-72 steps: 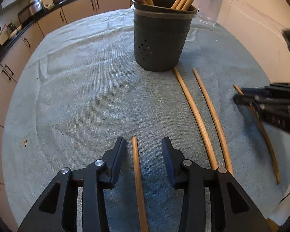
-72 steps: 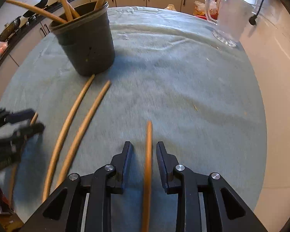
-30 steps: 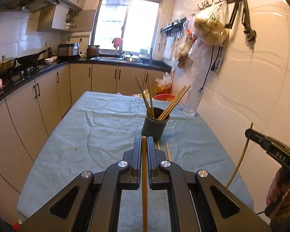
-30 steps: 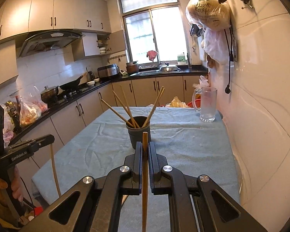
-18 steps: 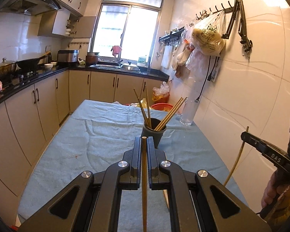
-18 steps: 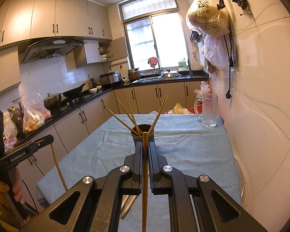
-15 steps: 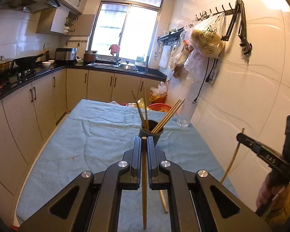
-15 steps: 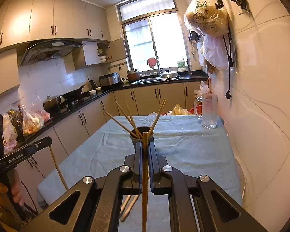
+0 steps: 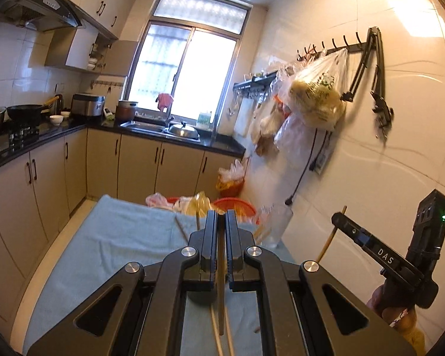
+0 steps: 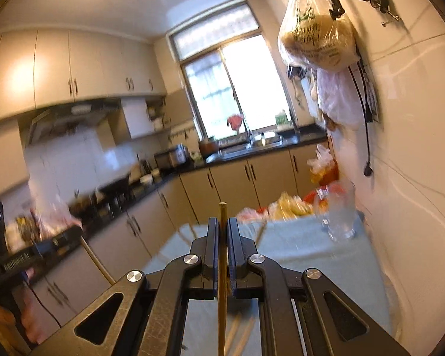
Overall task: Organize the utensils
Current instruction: 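Lift the held chopsticks with both tools and carry them above the black cup, then drop the chopsticks into the black cup by opening both tools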
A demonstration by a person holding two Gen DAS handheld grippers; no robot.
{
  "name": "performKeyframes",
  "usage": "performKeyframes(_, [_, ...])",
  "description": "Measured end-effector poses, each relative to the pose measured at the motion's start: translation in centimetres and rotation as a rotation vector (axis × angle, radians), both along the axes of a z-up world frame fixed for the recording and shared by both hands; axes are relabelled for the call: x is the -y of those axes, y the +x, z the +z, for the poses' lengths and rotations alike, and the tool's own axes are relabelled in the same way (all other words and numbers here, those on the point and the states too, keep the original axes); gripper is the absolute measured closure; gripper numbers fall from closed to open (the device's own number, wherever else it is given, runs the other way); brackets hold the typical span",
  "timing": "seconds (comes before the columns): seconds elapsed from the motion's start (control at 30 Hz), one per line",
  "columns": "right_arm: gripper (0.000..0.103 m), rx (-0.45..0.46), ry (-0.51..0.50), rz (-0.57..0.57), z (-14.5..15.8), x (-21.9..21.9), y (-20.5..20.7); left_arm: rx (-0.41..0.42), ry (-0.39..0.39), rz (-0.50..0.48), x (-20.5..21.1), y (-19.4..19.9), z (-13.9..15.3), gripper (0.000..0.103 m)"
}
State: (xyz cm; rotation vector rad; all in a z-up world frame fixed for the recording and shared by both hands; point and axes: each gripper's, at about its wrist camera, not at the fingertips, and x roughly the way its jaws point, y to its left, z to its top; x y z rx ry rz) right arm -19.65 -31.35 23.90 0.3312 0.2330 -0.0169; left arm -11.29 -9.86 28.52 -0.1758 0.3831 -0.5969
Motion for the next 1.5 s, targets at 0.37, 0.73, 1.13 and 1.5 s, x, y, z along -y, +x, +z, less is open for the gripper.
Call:
performKeyframes(0.37, [0.097,0.122,-0.021,-0.116,1.1,0.8,8.7,0.052,-0.006,0.061,5.2,7.0,0.6,0.098])
performKeyframes(0.73, [0.097,0.039,-0.029,-0.099,-3.3,1.1,13.0,-0.035,0.099,0.055,9.2,11.2,-4.7,0.098])
performKeyframes(1.13, [0.095,-0.039,0.001,-0.057,-5.6,1.6,14.0,-0.018,0.076,0.067,7.9,9.0,-4.3,0.063])
performKeyframes(1.5, [0.063,0.011,-0.007,-0.083,-2.2,0.7,9.3,0.002,0.031,0.089,3.5,3.9,-1.7,0.05])
